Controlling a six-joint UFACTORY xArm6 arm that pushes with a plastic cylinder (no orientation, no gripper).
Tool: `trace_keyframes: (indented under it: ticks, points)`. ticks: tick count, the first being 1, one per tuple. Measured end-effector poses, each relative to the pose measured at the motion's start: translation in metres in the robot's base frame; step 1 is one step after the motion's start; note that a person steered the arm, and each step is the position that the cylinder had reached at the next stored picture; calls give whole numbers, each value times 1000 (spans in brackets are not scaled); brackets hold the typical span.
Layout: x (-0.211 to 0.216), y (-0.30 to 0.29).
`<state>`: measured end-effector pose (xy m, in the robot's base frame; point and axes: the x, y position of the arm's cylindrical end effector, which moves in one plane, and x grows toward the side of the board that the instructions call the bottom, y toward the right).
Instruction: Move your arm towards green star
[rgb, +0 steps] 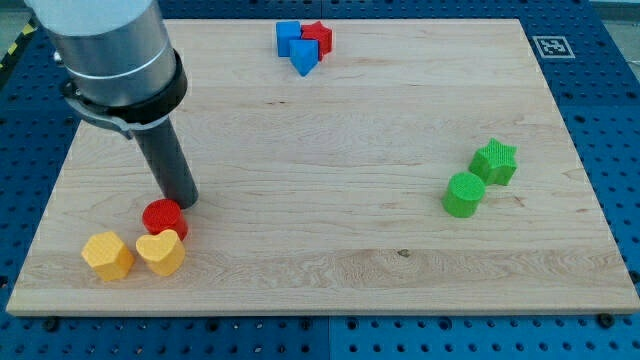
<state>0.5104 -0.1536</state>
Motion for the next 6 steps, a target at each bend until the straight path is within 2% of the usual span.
trace_keyframes:
  ticks: [1,3,4,5,6]
  points:
    - [-11,7]
    - [-81,154]
    - [-101,225]
    - [-119,301]
    - [-111,368]
